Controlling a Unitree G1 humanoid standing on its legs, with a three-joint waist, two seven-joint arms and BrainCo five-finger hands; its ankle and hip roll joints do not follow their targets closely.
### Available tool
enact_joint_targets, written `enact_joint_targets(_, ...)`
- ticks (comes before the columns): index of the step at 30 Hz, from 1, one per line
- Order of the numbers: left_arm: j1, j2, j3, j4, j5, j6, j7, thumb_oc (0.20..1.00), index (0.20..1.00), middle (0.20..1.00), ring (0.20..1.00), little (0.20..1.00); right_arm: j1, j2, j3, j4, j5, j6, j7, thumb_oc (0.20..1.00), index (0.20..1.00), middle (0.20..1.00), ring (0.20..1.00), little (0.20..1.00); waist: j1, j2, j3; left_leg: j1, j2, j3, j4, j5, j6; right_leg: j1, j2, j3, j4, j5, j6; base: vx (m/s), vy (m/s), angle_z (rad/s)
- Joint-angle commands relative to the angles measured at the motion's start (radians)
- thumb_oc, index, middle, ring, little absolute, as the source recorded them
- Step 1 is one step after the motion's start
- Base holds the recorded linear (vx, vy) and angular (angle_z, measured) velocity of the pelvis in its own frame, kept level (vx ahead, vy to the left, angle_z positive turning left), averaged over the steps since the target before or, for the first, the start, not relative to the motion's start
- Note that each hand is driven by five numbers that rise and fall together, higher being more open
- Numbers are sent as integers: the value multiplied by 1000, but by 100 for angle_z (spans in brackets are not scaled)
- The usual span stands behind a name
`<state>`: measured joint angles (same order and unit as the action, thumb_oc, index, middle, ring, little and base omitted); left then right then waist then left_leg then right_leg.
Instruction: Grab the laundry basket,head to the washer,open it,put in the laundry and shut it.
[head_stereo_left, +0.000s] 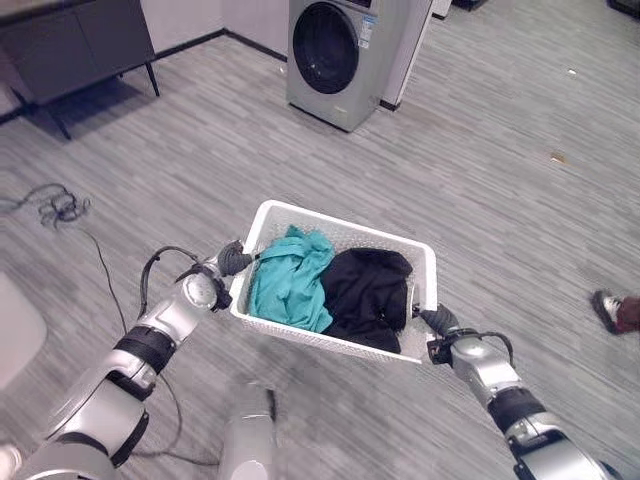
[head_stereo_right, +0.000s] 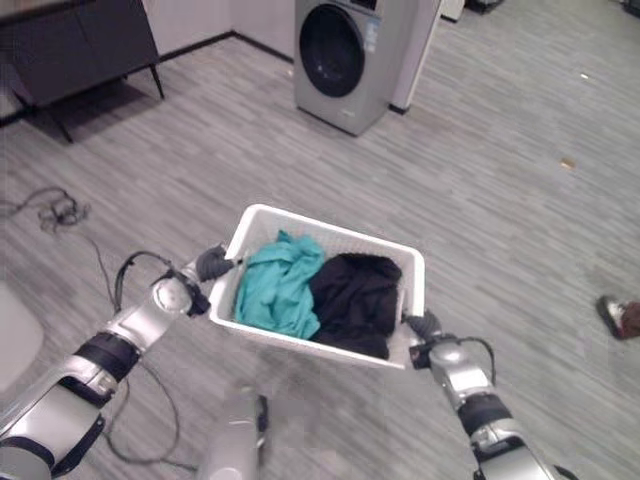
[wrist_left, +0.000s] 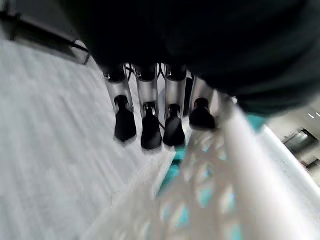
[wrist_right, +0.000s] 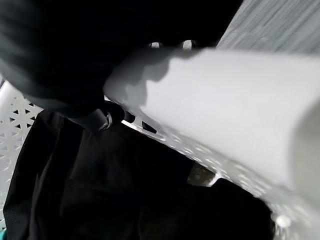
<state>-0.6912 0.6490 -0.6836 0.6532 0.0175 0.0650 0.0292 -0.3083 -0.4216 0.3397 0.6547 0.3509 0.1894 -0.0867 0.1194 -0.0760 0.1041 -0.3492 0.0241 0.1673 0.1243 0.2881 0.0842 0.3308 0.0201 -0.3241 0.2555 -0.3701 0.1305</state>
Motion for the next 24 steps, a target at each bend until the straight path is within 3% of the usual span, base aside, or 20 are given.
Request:
enact_joint_targets(1,-192,66,103,3,-24,-27,70,200,200,200,200,200,-174,-51,-57,-125,66,-137,28,200,200,200,200,200,68,-12,79,75,95,-113,-167,-190,-124,-170,-24,6,-255,249,-70,459,84,0)
enact_joint_targets(2,-195,70,98,-1,-31,-27,65,200,200,200,200,200,-182,-44,-50,-122,67,-138,29,200,200,200,200,200,73,-8,77,48,98,-123,-211,-197,-133,-148,-14,10,-252,225,-67,472,85,28)
enact_joint_targets(5,-192,94,98,1,-39,-25,55,200,200,200,200,200,-209,-14,-21,-113,70,-141,32,200,200,200,200,200,93,-9,71,26,113,-63,-208,-191,-135,-115,8,19,-208,162,-72,458,129,22)
enact_joint_targets(7,-171,120,113,-5,-35,-24,55,200,200,200,200,200,-207,10,-24,-130,75,-140,32,200,200,200,200,200,114,-20,56,53,120,-30,-196,-148,-114,-100,5,30,-165,135,-69,561,190,-12)
enact_joint_targets(9,-177,125,102,-5,-22,-26,52,200,200,200,200,200,-201,20,-16,-123,79,-144,33,200,200,200,200,200,125,-47,40,41,103,-40,-145,-161,-114,-88,-8,44,-117,120,-57,532,201,-41)
enact_joint_targets(10,-165,139,92,10,-33,-31,53,200,200,200,200,200,-188,35,-24,-122,84,-144,39,200,200,200,200,200,128,-77,32,47,66,-43,-31,-199,-88,-106,-59,40,6,224,5,555,319,-17)
enact_joint_targets(11,-166,143,83,12,-32,-31,57,200,200,200,200,200,-182,43,-33,-119,86,-144,41,200,200,200,200,200,121,-79,30,58,63,-30,-1,-198,-66,-127,-73,39,84,301,27,669,429,-9)
enact_joint_targets(13,-189,143,63,13,-34,-26,64,200,200,200,200,200,-178,46,-40,-126,81,-139,40,200,200,200,200,200,100,-82,26,94,41,-16,28,-253,-25,-181,-109,56,272,422,69,378,278,-13)
enact_joint_targets(14,-189,143,63,13,-34,-26,64,200,200,200,200,200,-177,47,-40,-126,81,-138,40,200,200,200,200,200,101,-83,25,93,40,-15,30,-254,-24,-183,-110,57,275,421,70,435,323,9)
enact_joint_targets(15,-190,142,68,18,-41,-26,76,200,200,200,200,200,-183,43,-45,-123,70,-136,39,200,200,200,200,200,83,-65,29,128,29,-15,49,-301,9,-242,-123,77,419,483,88,411,302,11)
enact_joint_targets(17,-186,138,75,2,-48,-23,79,200,200,200,200,200,-182,46,-58,-129,54,-131,39,200,200,200,200,200,63,-32,38,200,29,-14,30,-332,35,-334,-162,56,505,478,85,516,330,-8)
enact_joint_targets(19,-170,137,88,-14,-57,-24,77,200,200,200,200,200,-170,33,-72,-145,48,-127,45,200,200,200,200,200,45,-13,45,263,6,-31,7,-349,42,-382,-191,35,425,429,65,513,214,-6)
enact_joint_targets(20,-153,131,98,-30,-59,-26,71,200,200,200,200,200,-155,24,-88,-160,47,-128,46,200,200,200,200,200,36,-1,45,302,-8,-54,-4,-365,38,-422,-182,17,318,360,37,417,117,19)
enact_joint_targets(21,-152,131,99,-31,-59,-26,71,200,200,200,200,200,-154,23,-87,-161,47,-128,46,200,200,200,200,200,34,0,46,304,-7,-56,-4,-366,37,-418,-181,15,316,360,37,457,64,13)
enact_joint_targets(22,-138,131,109,-45,-55,-26,66,200,200,200,200,200,-142,19,-97,-174,46,-126,49,200,200,200,200,200,29,2,44,328,-9,-63,-7,-384,29,-422,-187,0,201,333,23,444,-36,35)
enact_joint_targets(23,-123,125,118,-51,-50,-25,62,200,200,200,200,200,-126,13,-108,-186,42,-127,53,200,200,200,200,200,21,3,40,362,-17,-77,-15,-415,9,-442,-202,-19,-36,335,19,446,-36,35)
enact_joint_targets(24,-122,125,119,-51,-49,-25,62,200,200,200,200,200,-125,13,-108,-186,42,-127,53,200,200,200,200,200,20,5,40,364,-14,-78,-15,-416,8,-437,-198,-22,-43,339,19,446,-55,39)
